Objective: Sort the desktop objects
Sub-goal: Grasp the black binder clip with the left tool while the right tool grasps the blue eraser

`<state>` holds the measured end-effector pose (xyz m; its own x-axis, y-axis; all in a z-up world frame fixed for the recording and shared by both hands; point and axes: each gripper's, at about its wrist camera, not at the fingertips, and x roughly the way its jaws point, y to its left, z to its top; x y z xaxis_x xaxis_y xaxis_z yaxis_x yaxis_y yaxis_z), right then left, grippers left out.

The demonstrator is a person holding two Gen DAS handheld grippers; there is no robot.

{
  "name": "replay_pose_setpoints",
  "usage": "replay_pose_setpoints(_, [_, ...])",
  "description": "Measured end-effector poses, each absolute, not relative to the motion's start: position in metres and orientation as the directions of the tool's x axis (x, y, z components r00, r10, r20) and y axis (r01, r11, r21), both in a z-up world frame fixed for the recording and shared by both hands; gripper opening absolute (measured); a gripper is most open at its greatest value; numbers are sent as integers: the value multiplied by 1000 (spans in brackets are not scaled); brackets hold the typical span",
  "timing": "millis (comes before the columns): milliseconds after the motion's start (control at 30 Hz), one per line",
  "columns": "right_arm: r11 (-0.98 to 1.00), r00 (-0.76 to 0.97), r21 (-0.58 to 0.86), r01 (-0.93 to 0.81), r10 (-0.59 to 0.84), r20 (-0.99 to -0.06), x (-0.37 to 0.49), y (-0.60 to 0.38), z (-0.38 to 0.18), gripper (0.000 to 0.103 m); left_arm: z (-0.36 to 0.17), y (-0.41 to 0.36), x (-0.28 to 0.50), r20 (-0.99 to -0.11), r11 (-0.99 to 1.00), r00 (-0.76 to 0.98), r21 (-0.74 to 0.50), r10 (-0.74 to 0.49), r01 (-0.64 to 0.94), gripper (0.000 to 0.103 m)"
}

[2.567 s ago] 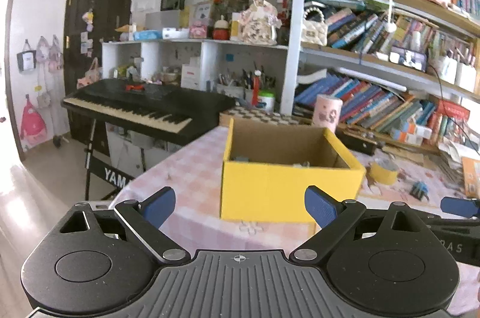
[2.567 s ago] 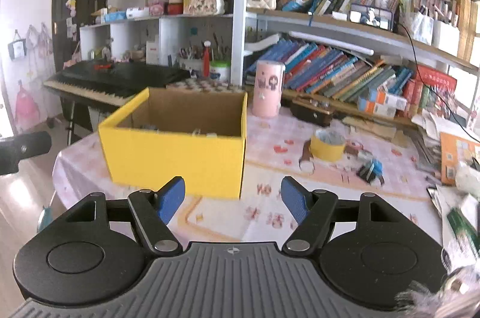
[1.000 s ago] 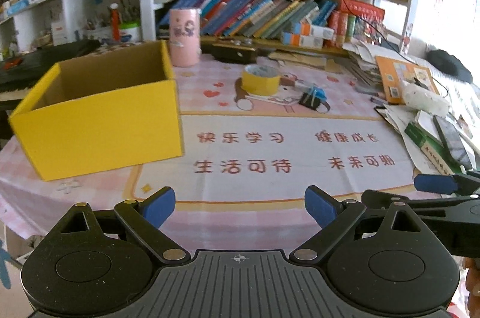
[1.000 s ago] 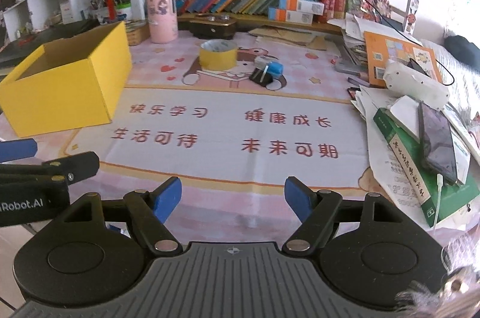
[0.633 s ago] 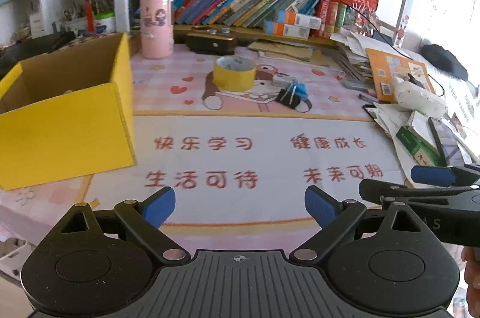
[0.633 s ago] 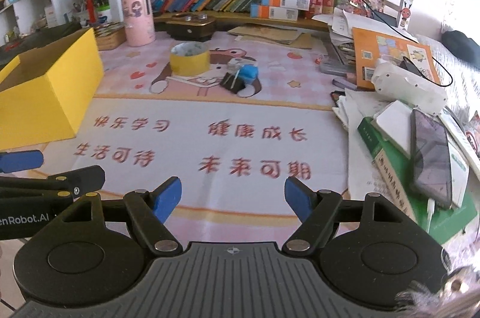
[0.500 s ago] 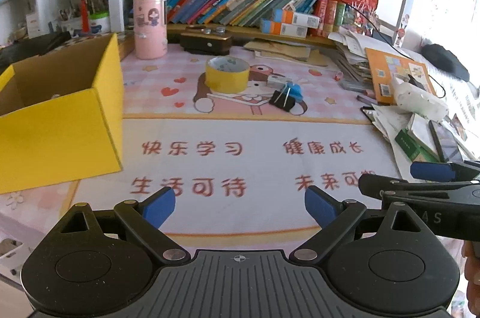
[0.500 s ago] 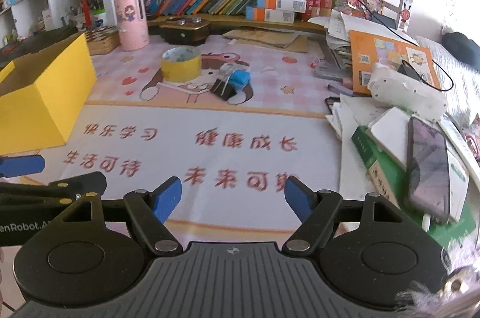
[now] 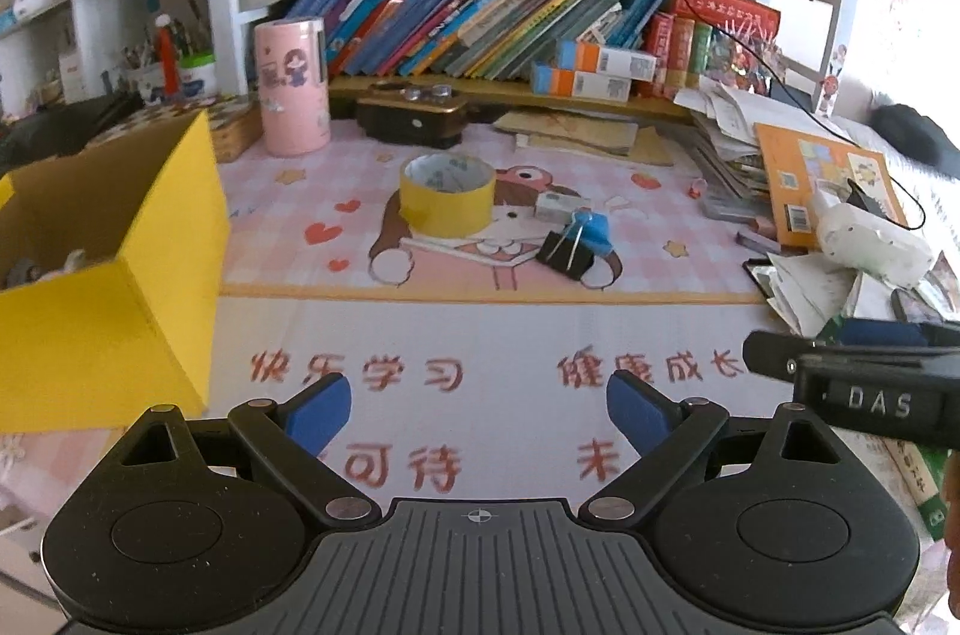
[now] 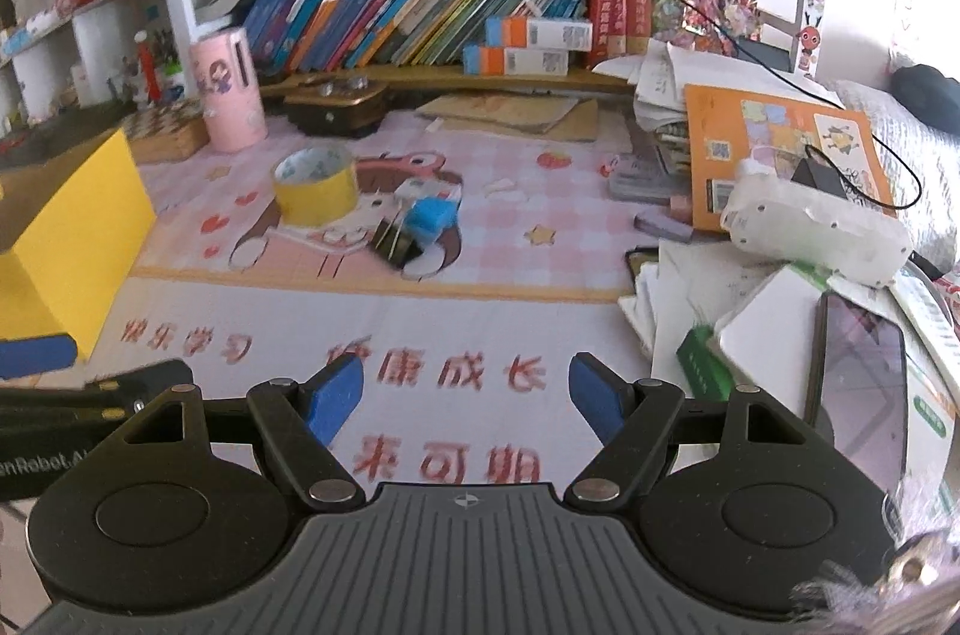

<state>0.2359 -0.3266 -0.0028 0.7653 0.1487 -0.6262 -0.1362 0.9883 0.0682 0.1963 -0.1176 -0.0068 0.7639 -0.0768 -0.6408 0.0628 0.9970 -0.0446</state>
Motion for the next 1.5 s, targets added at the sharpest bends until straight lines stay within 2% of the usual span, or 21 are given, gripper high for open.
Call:
replay_pose_setpoints(133, [989, 781, 79, -122, 145, -607, 256, -333, 1, 74, -8, -128, 216, -623, 995, 777, -24, -91, 98, 93])
replay_pose_setpoints(200, [990, 789, 89, -112, 143, -597, 267, -337, 4, 74, -12, -133, 227, -624, 994, 776, -12, -94, 111, 90])
replay_pose_setpoints(267, [990, 796, 95, -102, 138, -589, 277, -340, 6, 73, -18, -137, 242, -633, 991, 766, -16, -112, 131, 84])
replay_pose_setpoints(333, [991, 801, 97, -96, 135, -584, 286, -342, 8, 73, -23, -141, 255, -644, 989, 754, -26, -129, 148, 83])
replay_pose_setpoints(500, [992, 801, 98, -86, 127, -586, 303, -349, 9, 73, -40, -153, 297, -670, 976, 719, -38, -185, 216, 67])
replay_pose_setpoints(667, [991, 782, 98, -86, 128, -610, 312, -353, 3, 73, -57, -169, 332, -685, 963, 699, -17, -207, 268, 66])
replay_pose_setpoints(800, [992, 772, 95, -81, 123, -623, 318, -356, -2, 73, -64, -179, 348, -662, 951, 716, 17, -220, 307, 66])
replay_pose_setpoints(1133, [993, 752, 109, -52, 110, -649, 336, -368, -7, 73, -83, -175, 381, -679, 914, 685, 51, -264, 403, 56])
replay_pose_setpoints(1200, [992, 746, 111, -54, 114, -656, 339, -368, -8, 73, -83, -175, 385, -677, 905, 678, 42, -286, 423, 52])
replay_pose_setpoints(1267, [992, 741, 113, -62, 122, -660, 342, -366, -9, 73, -83, -177, 386, -677, 894, 668, 34, -308, 446, 42])
replay_pose_setpoints(1500, [987, 741, 111, -119, 162, -652, 363, -349, -12, 73, -70, -166, 371, -679, 915, 675, 12, -289, 404, 41])
